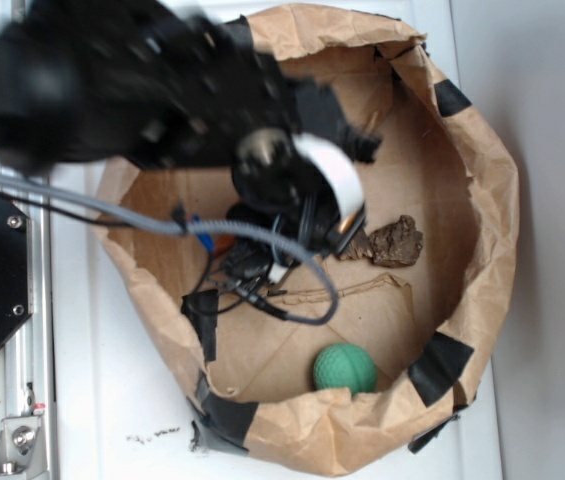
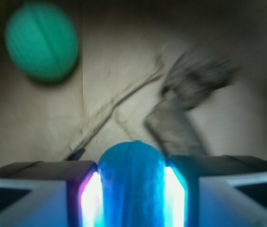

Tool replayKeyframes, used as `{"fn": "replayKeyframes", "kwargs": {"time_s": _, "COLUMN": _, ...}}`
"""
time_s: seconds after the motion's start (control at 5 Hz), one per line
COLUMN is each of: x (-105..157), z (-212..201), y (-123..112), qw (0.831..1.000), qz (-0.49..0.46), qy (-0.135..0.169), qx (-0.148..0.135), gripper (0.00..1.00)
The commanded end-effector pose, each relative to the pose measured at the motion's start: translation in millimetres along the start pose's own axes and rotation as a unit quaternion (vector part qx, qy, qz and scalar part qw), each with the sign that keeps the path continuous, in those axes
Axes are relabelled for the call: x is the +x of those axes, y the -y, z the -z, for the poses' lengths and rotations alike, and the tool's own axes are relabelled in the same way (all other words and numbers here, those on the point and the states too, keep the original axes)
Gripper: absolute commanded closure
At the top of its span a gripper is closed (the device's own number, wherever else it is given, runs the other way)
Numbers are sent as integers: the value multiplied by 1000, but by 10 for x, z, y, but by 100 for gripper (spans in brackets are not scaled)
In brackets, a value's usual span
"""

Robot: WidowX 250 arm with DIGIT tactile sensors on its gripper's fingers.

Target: Grab the blue ball.

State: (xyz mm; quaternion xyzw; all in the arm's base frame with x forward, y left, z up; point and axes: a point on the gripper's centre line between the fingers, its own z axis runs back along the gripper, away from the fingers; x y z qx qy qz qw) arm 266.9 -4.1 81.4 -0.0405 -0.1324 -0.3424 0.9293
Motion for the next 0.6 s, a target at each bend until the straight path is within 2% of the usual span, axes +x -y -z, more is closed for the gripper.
{"fn": "replayKeyframes", "kwargs": {"time_s": 0.0, "x": 286, "z": -1129, "y": 117, "qw": 986, "qz": -163, "qy": -4, "qx": 46, "gripper": 100}}
{"fn": "replayKeyframes", "kwargs": {"time_s": 0.2, "x": 271, "z": -1255, "y": 127, "qw": 972, "qz": -233, "qy": -15, "qx": 38, "gripper": 100}}
{"fn": "replayKeyframes", "kwargs": {"time_s": 0.4, "x": 227, "z": -1167, "y": 111, "qw": 961, "qz": -273, "qy": -26, "qx": 23, "gripper": 100}}
